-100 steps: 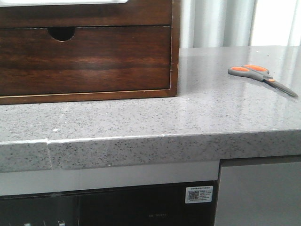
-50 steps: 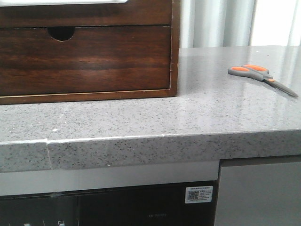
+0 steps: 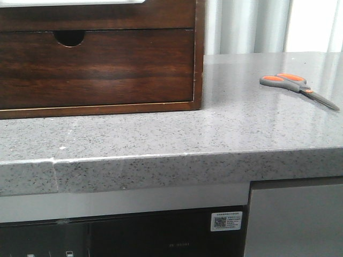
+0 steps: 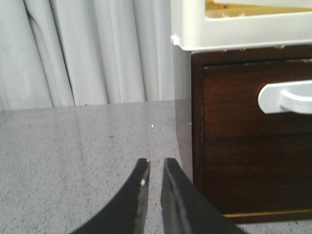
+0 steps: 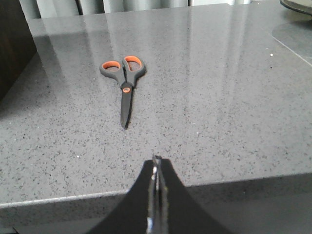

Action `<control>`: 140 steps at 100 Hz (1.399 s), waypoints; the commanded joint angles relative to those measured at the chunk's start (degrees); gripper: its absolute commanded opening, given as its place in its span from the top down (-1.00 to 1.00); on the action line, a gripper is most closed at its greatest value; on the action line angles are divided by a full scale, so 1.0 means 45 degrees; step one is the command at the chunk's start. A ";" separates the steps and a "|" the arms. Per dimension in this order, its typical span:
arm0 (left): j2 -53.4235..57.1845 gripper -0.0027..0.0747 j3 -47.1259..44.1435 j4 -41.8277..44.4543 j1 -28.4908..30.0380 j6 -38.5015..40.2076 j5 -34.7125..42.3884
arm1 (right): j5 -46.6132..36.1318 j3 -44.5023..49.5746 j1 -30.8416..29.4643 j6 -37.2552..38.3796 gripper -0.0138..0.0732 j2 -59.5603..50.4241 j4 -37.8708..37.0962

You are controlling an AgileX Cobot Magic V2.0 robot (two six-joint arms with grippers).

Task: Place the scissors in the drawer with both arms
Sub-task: 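Move the left gripper to the white drawer handle and grasp it, then pull the wooden drawer open with the left gripper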

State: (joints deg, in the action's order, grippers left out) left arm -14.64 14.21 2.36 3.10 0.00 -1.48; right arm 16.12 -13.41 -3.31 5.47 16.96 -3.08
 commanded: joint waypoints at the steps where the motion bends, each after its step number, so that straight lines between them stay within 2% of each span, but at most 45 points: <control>1: -0.0499 0.48 0.0471 0.0015 0.0051 0.0000 0.1751 | -0.0890 -0.0301 -0.0012 -0.0094 0.83 0.0210 -0.0106; 11: -0.0928 0.20 0.0471 0.0015 0.0051 0.0000 0.2510 | -0.0975 -0.0301 -0.0012 -0.0094 0.83 0.0210 -0.0106; 18: -0.1266 0.11 0.0471 0.0297 0.0051 0.0000 0.2797 | -0.1024 -0.0301 -0.0012 -0.0094 0.83 0.0210 -0.0106; 32: -0.2008 0.11 0.0471 0.2440 0.0028 0.0000 0.3208 | -0.1024 -0.0301 -0.0012 -0.0094 0.83 0.0210 -0.0106; 43: -0.2636 0.11 0.0471 0.4519 -0.0128 0.0000 0.4242 | -0.1024 -0.0301 -0.0012 -0.0094 0.83 0.0210 -0.0106; 53: -0.3306 0.11 0.0471 0.6516 -0.0459 0.0000 0.5352 | -0.1024 -0.0301 -0.0012 -0.0094 0.83 0.0210 -0.0106; 80: -0.4915 0.11 0.0833 1.0628 -0.1525 0.0000 0.6386 | -0.1024 -0.0301 -0.0012 -0.0094 0.83 0.0210 -0.0106; 140: -0.8968 0.11 0.3418 1.0960 -0.3096 -0.2462 0.7013 | -0.1024 -0.0282 -0.0012 -0.0094 0.83 0.0210 -0.0106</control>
State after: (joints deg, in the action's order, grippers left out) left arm -53.42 26.34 53.45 -9.96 -10.24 26.62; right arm 16.26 -13.20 -3.31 5.47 16.96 -3.08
